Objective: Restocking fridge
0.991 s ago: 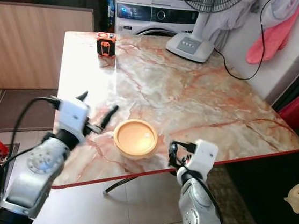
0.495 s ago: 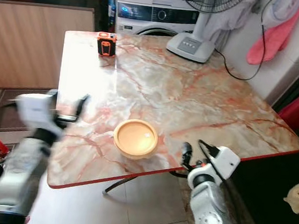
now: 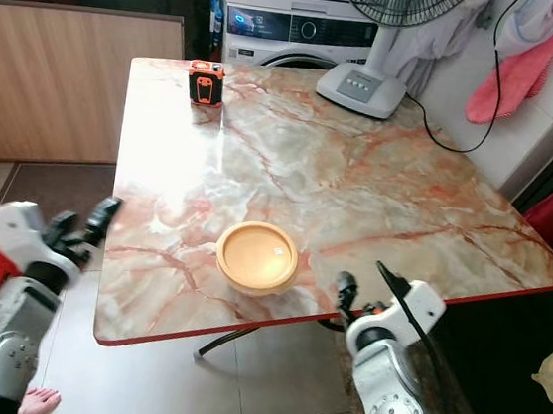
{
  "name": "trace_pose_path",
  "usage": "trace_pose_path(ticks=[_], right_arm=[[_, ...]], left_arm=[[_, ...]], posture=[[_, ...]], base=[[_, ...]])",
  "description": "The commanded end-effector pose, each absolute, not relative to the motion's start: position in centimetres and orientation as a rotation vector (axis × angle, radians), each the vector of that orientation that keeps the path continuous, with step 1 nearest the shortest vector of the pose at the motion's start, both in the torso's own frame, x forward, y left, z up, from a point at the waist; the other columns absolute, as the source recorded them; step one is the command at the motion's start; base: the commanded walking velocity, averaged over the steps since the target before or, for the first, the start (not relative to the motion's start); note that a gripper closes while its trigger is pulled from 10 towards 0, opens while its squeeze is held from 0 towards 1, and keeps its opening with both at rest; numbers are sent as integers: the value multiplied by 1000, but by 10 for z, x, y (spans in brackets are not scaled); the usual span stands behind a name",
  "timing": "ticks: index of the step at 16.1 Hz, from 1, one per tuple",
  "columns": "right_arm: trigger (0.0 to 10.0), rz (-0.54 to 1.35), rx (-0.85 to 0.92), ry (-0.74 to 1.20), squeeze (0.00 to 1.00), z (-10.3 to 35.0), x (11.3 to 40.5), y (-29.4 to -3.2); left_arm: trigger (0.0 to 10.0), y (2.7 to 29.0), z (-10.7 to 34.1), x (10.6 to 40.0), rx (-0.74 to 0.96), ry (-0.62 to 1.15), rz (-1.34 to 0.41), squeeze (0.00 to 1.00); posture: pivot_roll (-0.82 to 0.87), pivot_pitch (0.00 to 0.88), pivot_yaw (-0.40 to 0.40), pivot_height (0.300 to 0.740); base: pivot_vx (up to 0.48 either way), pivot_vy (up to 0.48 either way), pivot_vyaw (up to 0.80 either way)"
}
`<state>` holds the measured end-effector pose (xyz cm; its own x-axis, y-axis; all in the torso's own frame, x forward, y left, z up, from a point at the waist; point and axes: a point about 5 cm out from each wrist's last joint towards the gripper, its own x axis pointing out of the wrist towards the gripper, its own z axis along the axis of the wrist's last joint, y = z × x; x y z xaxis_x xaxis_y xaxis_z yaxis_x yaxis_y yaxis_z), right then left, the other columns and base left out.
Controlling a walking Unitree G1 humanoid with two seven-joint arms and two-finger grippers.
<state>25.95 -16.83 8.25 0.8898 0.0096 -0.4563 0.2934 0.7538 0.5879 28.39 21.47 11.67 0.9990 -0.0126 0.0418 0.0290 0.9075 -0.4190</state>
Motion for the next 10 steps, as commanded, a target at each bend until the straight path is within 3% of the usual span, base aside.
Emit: trace_pose_path(ticks=[1,7,10], right_arm=[[10000,-82,833,498,0,84,263,-132],[10000,82,940,494,0,95,260,-111],[10000,105,932,431,0,102,261,-114]], left_arm=[[10000,209,114,288,-401,4,-53,0],[10000,192,114,294,-318,48,-119,0],[10000,181,115,297,-293,27,-120,0]], posture=[[-56,0,-90,740],[-56,0,-91,740],[-60,0,-92,740]], base=[[0,0,0],[0,0,0],[0,0,0]])
